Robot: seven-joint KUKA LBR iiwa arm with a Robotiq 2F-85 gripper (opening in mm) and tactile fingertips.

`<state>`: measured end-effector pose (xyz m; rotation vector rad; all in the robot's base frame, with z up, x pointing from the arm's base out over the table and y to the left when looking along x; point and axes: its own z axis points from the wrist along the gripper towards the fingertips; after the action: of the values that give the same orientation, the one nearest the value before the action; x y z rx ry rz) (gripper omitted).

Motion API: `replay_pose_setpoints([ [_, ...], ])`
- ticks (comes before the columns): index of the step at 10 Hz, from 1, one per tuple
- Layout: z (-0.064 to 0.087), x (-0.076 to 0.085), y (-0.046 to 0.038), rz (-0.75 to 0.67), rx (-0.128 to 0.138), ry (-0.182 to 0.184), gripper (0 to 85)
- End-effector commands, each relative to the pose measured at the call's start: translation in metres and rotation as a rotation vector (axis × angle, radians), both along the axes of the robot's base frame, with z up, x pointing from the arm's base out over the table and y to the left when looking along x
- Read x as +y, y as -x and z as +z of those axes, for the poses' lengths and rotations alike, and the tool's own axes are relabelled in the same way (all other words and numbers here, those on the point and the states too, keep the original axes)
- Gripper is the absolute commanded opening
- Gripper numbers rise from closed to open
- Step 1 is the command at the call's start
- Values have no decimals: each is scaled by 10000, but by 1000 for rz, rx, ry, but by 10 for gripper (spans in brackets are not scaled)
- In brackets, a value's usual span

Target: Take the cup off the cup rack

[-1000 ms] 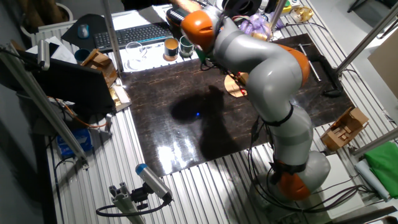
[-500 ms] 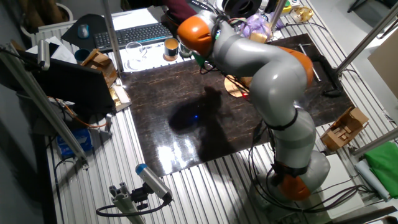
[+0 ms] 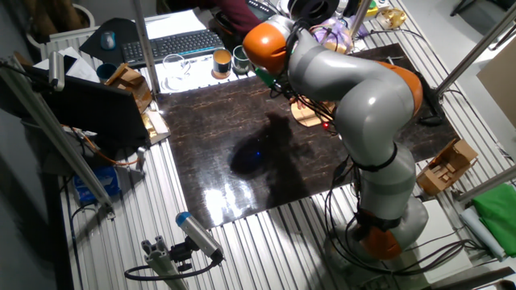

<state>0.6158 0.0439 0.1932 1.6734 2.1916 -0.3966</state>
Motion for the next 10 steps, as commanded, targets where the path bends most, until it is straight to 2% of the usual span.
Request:
replay_pose_setpoints([
  [1, -1, -12, -6, 2, -6, 5, 7],
  [5, -16, -55, -14, 14, -2, -3, 7],
  [10, -10, -28, -16, 21, -5, 5, 7],
])
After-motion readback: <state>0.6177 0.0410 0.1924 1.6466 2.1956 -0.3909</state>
